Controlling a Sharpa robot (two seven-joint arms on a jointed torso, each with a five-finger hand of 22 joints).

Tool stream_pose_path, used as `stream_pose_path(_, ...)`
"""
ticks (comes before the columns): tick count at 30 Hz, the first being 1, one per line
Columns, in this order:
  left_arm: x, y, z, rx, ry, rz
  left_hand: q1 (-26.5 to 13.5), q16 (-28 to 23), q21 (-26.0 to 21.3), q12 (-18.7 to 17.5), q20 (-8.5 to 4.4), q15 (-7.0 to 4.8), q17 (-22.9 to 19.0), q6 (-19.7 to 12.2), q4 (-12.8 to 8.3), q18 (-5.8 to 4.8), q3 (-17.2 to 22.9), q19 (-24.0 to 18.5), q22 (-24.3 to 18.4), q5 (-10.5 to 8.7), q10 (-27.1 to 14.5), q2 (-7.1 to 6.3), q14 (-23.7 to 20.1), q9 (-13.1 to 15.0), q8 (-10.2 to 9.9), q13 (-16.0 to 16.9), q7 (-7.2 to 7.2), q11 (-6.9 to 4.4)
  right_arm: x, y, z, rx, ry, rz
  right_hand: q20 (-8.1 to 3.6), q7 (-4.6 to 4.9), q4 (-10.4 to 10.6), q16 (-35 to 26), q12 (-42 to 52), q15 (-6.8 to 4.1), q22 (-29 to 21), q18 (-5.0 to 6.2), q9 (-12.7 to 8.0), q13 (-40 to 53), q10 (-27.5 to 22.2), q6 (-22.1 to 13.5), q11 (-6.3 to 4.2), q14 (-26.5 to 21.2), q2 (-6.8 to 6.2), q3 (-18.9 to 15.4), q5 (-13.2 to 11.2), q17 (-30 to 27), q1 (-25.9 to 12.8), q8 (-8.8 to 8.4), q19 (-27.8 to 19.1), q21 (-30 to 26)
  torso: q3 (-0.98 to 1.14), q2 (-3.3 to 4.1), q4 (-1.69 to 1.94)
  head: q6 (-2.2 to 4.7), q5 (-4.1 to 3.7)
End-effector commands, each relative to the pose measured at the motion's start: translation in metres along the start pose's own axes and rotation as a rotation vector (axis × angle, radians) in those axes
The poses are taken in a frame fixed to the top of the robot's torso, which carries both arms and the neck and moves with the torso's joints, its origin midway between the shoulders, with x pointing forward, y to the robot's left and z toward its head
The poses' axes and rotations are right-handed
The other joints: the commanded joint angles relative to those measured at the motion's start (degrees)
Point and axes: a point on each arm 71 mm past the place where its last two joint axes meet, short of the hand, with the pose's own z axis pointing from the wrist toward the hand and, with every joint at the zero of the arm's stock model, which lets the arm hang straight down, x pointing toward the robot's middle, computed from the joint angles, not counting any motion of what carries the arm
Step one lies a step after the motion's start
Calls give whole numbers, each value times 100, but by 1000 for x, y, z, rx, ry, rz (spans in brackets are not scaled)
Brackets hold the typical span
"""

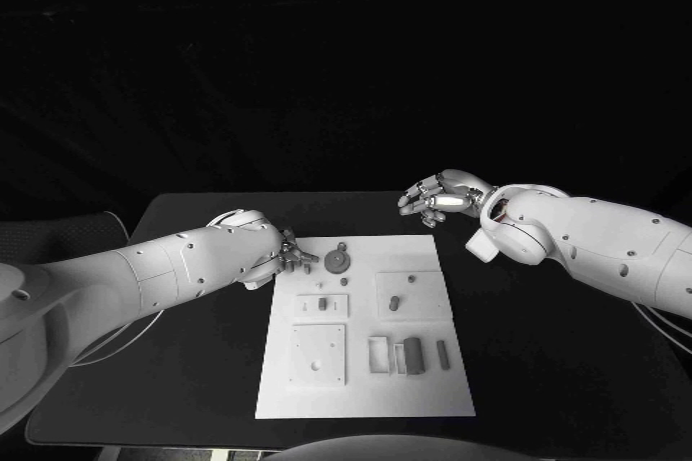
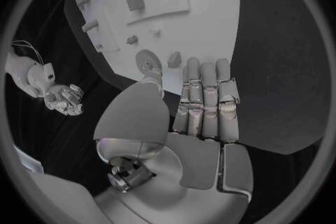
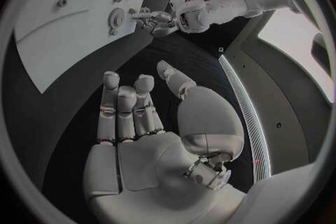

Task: Assemble the parts on the task board

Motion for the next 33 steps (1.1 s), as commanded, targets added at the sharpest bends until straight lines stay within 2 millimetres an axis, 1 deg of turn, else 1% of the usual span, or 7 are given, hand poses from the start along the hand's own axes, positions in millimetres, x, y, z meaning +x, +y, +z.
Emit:
stream_pose_path(1,2,-3,1,11,25,2,78,43,-33,24,16,-28,-15,48,-3,45,-46,42,12,513,18,-35,13,-13,-28,-11,-9,-10,2,1,1,-7,15,3,11,219,-2,-33,-16,8,54,81,-6,-6,-952,258,208,-34,3,-4,-4,-10,-45,-19,36,-32,-2,5,8,-5,1)
stream_pose_path(4,2,-3,1,9,35,-6,135,70,-39,43,15,-27,-25,55,-8,40,-60,46,30,1159,18,-108,5,-23,-26,-8,-10,-11,3,2,1,-8,16,3,11,219,-3,-33,-16,8,54,81,-6,-7,-952,258,208,-34,2,-3,-4,-10,-44,-19,36,-32,-2,4,7,-10,-1)
stream_pose_path(6,3,-3,2,9,41,-11,175,85,-44,53,16,-27,-29,54,-11,37,-58,44,41,1409,12,-143,-1,-27,-24,-6,-9,-11,2,2,1,-8,15,3,11,219,-3,-33,-16,8,54,81,-6,-7,-952,258,208,-34,2,-3,-4,-10,-44,-19,36,-32,-4,4,8,-18,-2)
stream_pose_path(9,4,-3,2,9,52,-15,207,95,-48,62,17,-26,-32,51,-11,34,-51,41,50,1607,8,-170,-9,-30,-24,-3,-8,-10,3,2,2,-9,17,3,11,219,-4,-33,-16,8,54,81,-6,-7,-952,258,208,-34,2,-3,-4,-10,-44,-19,35,-32,-3,4,10,-25,-1)
stream_pose_path(10,4,-4,2,8,55,-21,242,105,-49,71,17,-26,-32,52,-16,33,-44,42,58,1747,6,-188,-11,-30,-21,0,-8,-10,3,2,2,-9,17,3,11,219,-4,-33,-15,8,55,81,-7,-7,-952,258,208,-34,2,-2,-4,-10,-44,-20,35,-32,-2,5,9,-23,-1)
stream_pose_path(14,5,-4,3,9,61,-31,291,127,-50,90,17,-25,-31,54,-18,31,-37,42,75,1923,2,-189,-17,-30,-13,8,-9,-12,3,2,2,-9,18,3,10,219,-5,-33,-15,8,55,81,-7,-8,-953,258,208,-34,3,-2,-4,-11,-43,-20,35,-33,-1,6,6,-33,2)
stream_pose_path(33,8,-6,3,5,82,-50,393,291,29,253,-30,-81,24,196,-27,39,-50,144,179,2059,123,-126,82,13,87,99,-82,-88,4,2,3,-9,20,3,11,220,-5,-33,-12,9,57,81,-8,-10,-953,259,209,-34,5,0,-5,-12,-45,-23,36,-33,-1,3,9,-68,-8)
